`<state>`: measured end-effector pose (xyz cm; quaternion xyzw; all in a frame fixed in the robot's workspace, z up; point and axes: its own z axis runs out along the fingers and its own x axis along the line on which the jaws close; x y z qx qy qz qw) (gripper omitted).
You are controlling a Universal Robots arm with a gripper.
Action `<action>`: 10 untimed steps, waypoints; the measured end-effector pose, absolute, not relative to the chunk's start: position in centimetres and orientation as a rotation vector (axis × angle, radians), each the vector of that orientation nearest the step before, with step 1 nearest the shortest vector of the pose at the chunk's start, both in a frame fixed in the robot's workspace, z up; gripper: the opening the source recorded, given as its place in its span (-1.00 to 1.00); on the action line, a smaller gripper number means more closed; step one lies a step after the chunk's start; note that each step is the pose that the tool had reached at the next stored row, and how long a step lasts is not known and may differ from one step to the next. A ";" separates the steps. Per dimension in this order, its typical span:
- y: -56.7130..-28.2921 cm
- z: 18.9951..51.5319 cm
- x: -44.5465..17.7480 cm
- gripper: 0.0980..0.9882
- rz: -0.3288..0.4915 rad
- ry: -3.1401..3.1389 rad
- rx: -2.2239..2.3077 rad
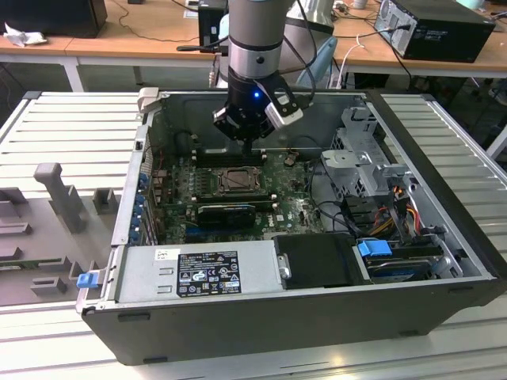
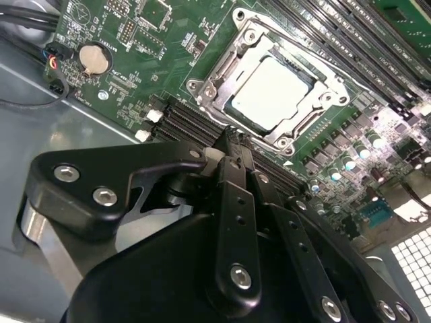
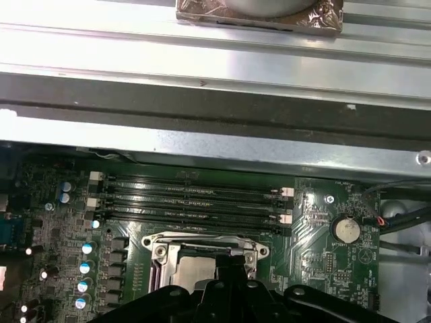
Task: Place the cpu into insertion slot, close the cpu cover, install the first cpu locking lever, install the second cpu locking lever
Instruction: 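Install the second cpu locking lever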
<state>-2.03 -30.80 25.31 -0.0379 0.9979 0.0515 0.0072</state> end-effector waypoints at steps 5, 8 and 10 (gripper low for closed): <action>-31.4 25.3 -2.0 -0.98 0.161 3.121 -0.118; -31.7 25.3 -2.0 -0.98 0.161 3.121 -0.118; -31.9 25.3 -2.0 -0.98 0.161 3.121 -0.118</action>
